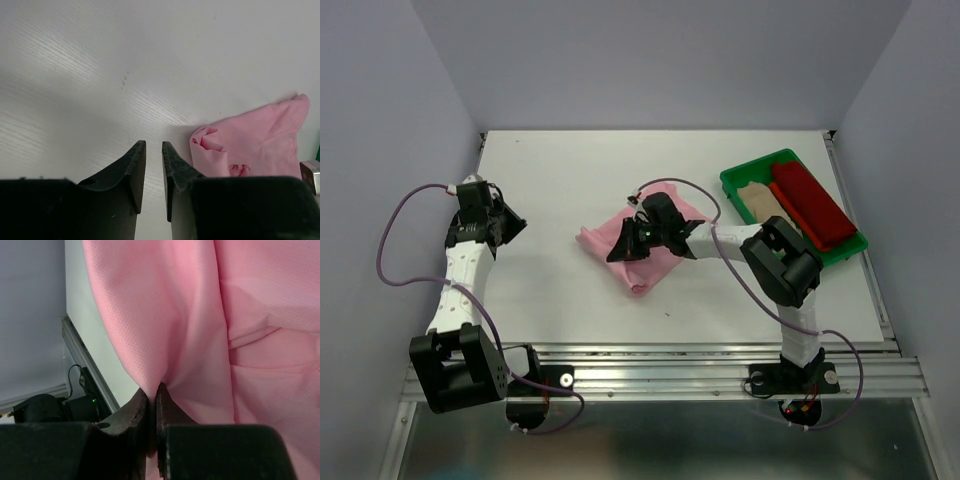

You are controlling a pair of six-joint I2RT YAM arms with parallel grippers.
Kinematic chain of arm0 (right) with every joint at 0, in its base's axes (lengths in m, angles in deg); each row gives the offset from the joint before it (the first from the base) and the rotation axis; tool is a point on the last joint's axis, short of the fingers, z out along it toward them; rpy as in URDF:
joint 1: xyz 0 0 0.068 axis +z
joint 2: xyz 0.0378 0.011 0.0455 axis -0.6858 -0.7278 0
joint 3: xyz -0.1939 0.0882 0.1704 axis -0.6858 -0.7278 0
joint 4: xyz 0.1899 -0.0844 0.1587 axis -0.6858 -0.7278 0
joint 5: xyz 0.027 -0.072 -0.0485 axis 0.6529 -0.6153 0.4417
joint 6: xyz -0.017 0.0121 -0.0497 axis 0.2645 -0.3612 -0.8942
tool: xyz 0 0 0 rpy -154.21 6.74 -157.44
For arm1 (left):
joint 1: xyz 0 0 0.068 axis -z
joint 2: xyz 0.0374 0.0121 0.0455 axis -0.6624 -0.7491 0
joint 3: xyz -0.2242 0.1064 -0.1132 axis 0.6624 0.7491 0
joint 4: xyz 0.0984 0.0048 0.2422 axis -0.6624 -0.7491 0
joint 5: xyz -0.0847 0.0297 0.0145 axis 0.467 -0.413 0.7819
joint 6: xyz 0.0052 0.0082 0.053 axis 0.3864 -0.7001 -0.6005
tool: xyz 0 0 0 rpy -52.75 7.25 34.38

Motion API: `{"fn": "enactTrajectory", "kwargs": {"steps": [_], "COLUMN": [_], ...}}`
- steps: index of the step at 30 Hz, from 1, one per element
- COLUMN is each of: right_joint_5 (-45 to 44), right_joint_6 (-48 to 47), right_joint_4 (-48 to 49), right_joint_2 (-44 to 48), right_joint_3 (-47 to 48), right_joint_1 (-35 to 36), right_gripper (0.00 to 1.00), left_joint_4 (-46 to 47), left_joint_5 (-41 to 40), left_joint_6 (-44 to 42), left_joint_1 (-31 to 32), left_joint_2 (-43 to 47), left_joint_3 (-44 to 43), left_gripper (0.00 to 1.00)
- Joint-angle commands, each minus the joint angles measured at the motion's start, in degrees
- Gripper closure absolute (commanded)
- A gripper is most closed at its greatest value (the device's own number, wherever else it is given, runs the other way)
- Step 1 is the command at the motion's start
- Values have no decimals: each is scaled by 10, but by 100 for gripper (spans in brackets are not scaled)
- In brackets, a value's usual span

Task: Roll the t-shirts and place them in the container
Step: Roll the T-shirt to the center of the board.

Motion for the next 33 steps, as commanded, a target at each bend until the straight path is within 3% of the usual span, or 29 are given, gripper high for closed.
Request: {"fn": "enactTrajectory", "kwargs": {"steps": [1, 13, 33], "right_joint_5": [48, 124, 157], "right_joint_6": [12, 33, 32], "right_joint_4": [61, 108, 113], "right_joint_2": [31, 17, -33], "right_joint_3": [-11, -23, -26], "right_joint_1": [-17, -60, -92], "right_gripper": [99, 99, 98], "left_joint_4": [3, 1, 0], "left_joint_5": [6, 7, 14], "left_joint_6": [-12, -14, -13], "left_joint_1": [-2, -2, -1], "left_joint_2": [16, 17, 10], "left_joint_3": [-13, -13, -18], "left_gripper": [69, 69, 69]}}
